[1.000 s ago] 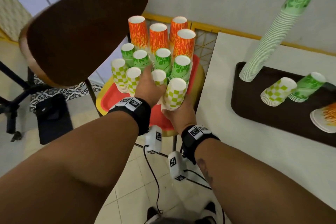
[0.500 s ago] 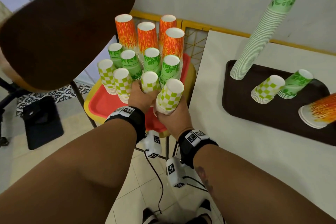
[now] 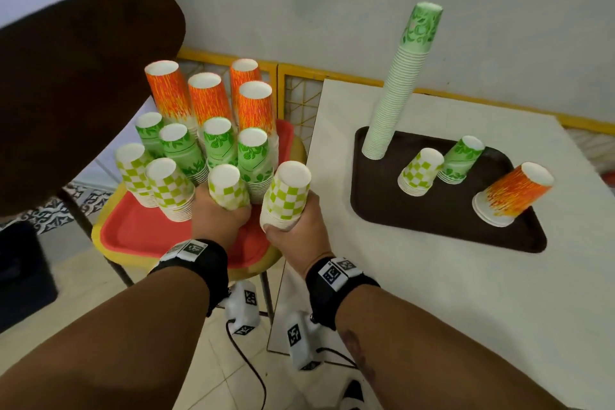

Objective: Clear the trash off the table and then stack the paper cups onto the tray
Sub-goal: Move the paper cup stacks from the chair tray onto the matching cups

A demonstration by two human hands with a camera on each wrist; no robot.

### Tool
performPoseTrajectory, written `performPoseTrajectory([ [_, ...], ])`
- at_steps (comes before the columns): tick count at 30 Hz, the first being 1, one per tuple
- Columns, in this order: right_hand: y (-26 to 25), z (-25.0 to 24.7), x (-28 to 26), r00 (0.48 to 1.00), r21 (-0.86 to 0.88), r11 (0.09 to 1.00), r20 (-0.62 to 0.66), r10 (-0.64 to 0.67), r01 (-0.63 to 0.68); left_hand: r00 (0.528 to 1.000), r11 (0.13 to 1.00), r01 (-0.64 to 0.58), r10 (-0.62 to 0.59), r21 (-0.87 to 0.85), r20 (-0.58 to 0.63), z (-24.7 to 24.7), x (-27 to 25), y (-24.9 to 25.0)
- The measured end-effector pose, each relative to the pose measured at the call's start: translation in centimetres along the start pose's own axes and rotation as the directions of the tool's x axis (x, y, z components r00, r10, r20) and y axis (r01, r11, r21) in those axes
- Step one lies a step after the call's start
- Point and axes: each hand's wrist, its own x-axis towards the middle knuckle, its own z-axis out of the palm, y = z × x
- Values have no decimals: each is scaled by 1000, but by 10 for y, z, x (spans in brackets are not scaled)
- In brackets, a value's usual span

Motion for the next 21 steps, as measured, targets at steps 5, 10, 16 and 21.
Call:
performPoseTrajectory([
  [5, -15, -48, 15, 997, -30, 998, -63, -55, 53, 993, 993, -101, 96, -67, -67, 10, -43, 53],
  [10, -22, -105, 41, 981, -68, 993, -164, -103, 93, 986, 979, -168, 167, -117, -18, 58, -64, 102],
  [16, -17, -186, 81, 940, -130, 979, -285, -190, 158, 958, 949, -261, 277, -176, 70, 140, -68, 175],
  [21, -2, -246, 123, 911, -198, 969, -356, -211, 147, 973, 954, -217, 228, -207, 32, 191, -62, 219],
])
